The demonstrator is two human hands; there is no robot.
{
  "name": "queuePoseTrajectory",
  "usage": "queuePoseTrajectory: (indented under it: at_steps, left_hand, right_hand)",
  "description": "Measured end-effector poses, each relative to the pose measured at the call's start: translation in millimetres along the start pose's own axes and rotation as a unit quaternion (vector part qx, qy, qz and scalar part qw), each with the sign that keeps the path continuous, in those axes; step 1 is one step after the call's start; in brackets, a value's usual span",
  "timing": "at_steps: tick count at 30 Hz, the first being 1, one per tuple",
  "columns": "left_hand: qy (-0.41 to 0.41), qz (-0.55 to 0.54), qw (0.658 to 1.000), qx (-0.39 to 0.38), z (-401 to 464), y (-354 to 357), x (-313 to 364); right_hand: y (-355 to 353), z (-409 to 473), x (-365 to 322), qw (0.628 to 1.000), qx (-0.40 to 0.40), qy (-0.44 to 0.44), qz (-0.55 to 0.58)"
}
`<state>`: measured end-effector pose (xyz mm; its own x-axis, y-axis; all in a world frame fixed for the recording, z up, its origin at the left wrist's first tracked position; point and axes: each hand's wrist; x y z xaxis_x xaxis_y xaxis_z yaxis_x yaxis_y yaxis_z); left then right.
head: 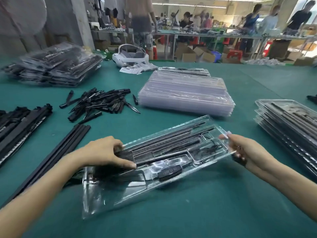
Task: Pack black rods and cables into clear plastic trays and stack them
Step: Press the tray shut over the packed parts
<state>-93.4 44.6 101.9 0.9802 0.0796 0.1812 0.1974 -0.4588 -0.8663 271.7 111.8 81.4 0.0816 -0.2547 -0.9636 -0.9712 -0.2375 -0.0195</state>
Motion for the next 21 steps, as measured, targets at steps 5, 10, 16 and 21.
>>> queuePoseTrajectory:
  at_steps: [5,10,16,21]
  left_hand:
    - [0.107,-0.135,0.98,-0.095,11,-5,13]
    - [0.221,-0.399,0.87,-0.185,15,22,21]
    - [0.228,-0.541,0.797,-0.142,10,45,27]
    - [0.185,-0.584,0.775,-0.154,-1,49,34]
  right_hand:
    - [-3,35,-19,0.996,0.023,-0.018,0.089]
    - [4,55,-34,0.981,0.034,-0.034,0.189]
    - [45,8,-16,0.975,-0.032,0.017,0.219]
    - [98,-60,20,0.935,-0.302,0.121,0.14]
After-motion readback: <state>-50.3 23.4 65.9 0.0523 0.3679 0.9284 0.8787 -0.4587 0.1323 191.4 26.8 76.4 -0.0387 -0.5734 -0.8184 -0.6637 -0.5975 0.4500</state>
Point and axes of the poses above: each hand's wrist, its own z-axis towards the middle knuckle, its own y-axis out of the palm, x = y × z, and after that the axes turned 10 degrees about -x, right-handed
